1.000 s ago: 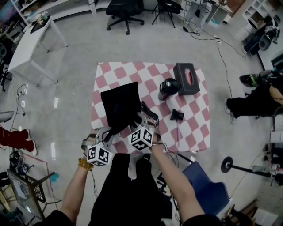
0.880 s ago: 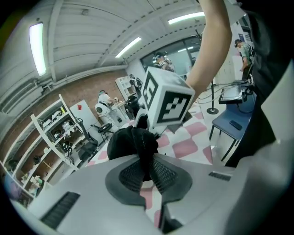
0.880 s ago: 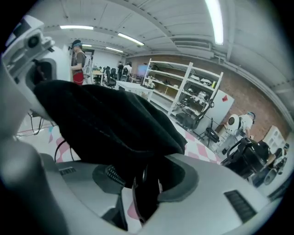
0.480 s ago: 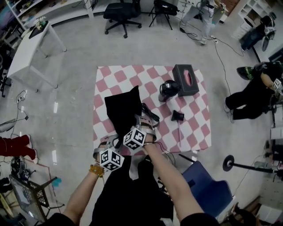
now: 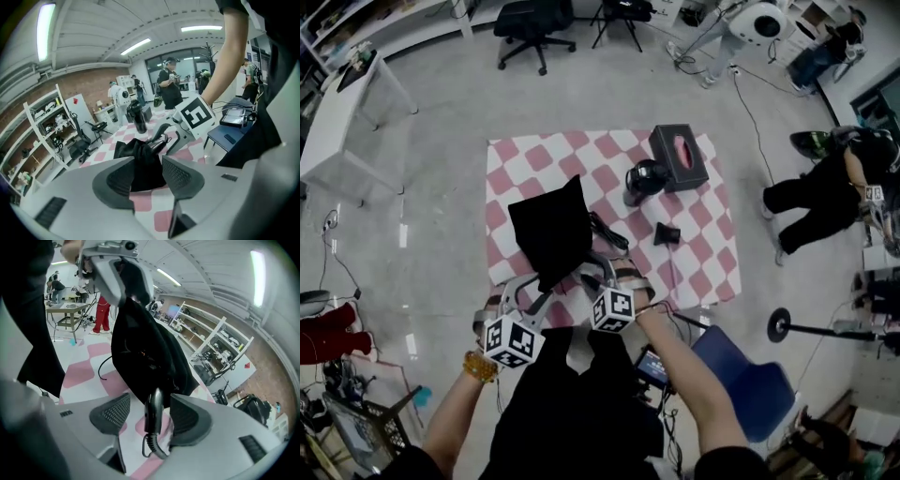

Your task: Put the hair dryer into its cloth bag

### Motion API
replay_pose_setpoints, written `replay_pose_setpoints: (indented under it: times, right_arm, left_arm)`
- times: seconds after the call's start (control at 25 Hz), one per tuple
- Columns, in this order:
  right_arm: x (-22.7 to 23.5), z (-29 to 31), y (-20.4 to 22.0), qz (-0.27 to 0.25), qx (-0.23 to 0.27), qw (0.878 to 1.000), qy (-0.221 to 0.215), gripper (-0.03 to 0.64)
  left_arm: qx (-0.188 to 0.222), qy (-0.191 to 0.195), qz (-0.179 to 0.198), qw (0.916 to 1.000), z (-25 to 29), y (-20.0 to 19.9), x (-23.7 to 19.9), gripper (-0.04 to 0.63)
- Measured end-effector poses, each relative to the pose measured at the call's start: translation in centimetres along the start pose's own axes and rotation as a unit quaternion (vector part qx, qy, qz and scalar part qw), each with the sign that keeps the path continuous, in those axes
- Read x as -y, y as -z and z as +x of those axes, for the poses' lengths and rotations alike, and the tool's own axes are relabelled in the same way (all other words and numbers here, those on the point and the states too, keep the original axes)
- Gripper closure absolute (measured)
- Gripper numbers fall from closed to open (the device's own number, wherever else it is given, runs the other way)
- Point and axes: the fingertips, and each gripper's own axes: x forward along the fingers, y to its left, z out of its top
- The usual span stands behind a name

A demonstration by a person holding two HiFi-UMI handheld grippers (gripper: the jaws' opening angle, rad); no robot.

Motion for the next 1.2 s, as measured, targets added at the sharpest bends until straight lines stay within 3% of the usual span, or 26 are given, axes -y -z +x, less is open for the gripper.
replay_pose_setpoints:
  times: [0.2, 0.36, 0.48, 0.52, 0.56, 0.64, 0.68, 0.8, 0.92, 1.0, 1.08, 1.2]
  right_arm:
    - [1.2, 0.2, 3.8, 0.048, -0.01, 0.999, 0.013, 0.362]
    - [0.1, 1.8, 5.2, 0.063, -0.011, 0.998, -0.027, 0.364]
    - [-0.2, 2.7, 6.0, 0.059, -0.016, 0.997, -0.036, 0.382]
    - [-0.2, 2.8, 6.2, 0.062, -0.014, 0.997, -0.037, 0.452]
    - [-0.2, 2.9, 6.2, 0.068, -0.01, 0.997, -0.039, 0.477]
    - [-0.3, 2.7, 6.1, 0.076, 0.0, 0.996, -0.046, 0.479]
    - [-0.1, 2.5, 5.9, 0.077, 0.005, 0.996, -0.047, 0.479]
    - [0.3, 1.4, 4.7, 0.08, 0.026, 0.995, -0.055, 0.48]
    - [0.7, -0.3, 2.2, 0.092, 0.056, 0.992, -0.061, 0.48]
    - [1.2, -0.9, 0.6, 0.102, 0.06, 0.992, -0.054, 0.48]
    - [1.8, -1.0, -0.6, 0.121, 0.054, 0.99, -0.044, 0.482]
    - [2.3, -1.0, -1.3, 0.135, 0.037, 0.99, -0.032, 0.482]
  left_arm:
    - [-0.002, -0.027, 0.015, 0.9995, 1.8, -3.6, -1.3, 0.414]
    - [-0.049, 0.014, -0.032, 0.9982, 6.7, -3.1, 0.2, 0.413]
    - [-0.103, 0.024, -0.024, 0.9941, 9.9, -1.5, 1.6, 0.387]
    - [-0.124, 0.021, -0.015, 0.992, 10.8, -0.6, 1.7, 0.346]
    - [-0.149, 0.016, -0.006, 0.9887, 11.7, 0.6, 1.8, 0.296]
    - [-0.203, 0.005, 0.02, 0.9789, 13.1, 3.1, 1.6, 0.296]
    - [-0.224, -0.001, 0.033, 0.9739, 13.5, 4.1, 1.4, 0.303]
    - [-0.237, -0.028, 0.043, 0.9702, 13.7, 4.8, -0.1, 0.549]
    - [-0.196, -0.016, -0.042, 0.9796, 13.2, 2.8, -0.8, 0.561]
    - [-0.157, -0.007, -0.109, 0.9815, 12.8, 0.7, -1.0, 0.563]
    - [-0.125, -0.013, -0.167, 0.9779, 12.2, -0.7, -1.6, 0.563]
    - [-0.082, -0.029, -0.243, 0.9661, 11.1, -2.0, -2.6, 0.563]
